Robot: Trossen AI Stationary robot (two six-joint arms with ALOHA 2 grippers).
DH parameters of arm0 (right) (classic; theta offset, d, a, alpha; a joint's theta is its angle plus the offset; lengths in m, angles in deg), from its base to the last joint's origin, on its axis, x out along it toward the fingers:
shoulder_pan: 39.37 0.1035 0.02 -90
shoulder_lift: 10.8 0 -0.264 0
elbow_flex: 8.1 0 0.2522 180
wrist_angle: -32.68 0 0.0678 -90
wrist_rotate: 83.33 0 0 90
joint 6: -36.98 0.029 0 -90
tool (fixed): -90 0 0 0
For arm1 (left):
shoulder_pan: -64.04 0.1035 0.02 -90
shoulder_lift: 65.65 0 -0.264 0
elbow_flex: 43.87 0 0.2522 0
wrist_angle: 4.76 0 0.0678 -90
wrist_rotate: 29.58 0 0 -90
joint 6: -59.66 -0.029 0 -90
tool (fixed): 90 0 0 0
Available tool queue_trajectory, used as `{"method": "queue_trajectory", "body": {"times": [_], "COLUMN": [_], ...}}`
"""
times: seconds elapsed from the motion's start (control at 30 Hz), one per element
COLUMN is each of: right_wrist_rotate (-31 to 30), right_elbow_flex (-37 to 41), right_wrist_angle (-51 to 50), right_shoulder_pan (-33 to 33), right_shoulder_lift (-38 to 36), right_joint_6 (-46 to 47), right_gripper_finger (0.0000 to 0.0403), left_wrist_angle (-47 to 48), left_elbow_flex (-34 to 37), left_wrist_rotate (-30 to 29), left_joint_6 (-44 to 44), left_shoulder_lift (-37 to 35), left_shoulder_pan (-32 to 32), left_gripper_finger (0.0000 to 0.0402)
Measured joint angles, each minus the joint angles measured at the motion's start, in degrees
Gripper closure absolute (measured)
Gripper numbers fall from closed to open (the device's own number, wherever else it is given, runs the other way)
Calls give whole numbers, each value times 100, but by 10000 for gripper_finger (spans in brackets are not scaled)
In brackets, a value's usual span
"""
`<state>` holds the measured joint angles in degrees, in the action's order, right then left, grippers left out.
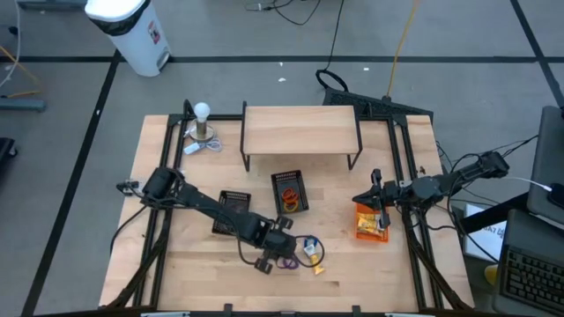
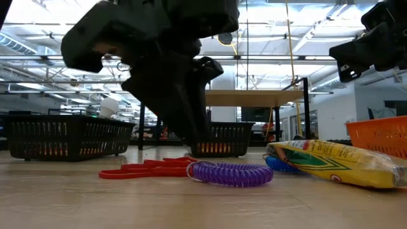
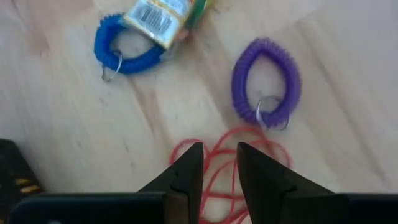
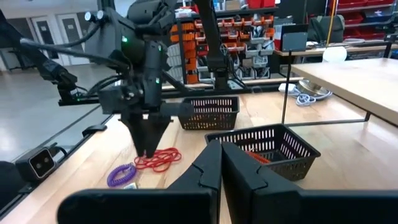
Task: Pick & Place Office Desk Supplies
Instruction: Put the red rubber band into the left black bin
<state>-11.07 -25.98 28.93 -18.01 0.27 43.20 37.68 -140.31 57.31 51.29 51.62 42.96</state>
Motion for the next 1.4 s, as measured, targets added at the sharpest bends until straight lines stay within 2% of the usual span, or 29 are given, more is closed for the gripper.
{"method": "queue_trajectory", "body": {"times": [0.17,0.37,0.67,0.9,1.4], "right_wrist_rotate": [-4,-11,-17,-15,-15], "right_elbow_flex": [0,2,4,4,4], "right_wrist_angle": [-4,6,22,44,42], "right_shoulder_pan": [0,0,0,0,0], "right_shoulder_lift": [72,114,200,292,306], "right_joint_6": [0,0,-2,-2,-2], "right_gripper_finger": [403,403,403,403,403], "left_wrist_angle": [-2,-95,-338,-184,202], "left_elbow_flex": [-9,-31,-46,-51,-37], "left_wrist_rotate": [-400,-36,135,307,496], "left_joint_6": [-421,-646,-739,-946,-883], "left_shoulder_lift": [-10,98,458,499,414], "left_shoulder_pan": [-2,61,72,83,191], "left_gripper_finger": [276,253,292,323,325]}}
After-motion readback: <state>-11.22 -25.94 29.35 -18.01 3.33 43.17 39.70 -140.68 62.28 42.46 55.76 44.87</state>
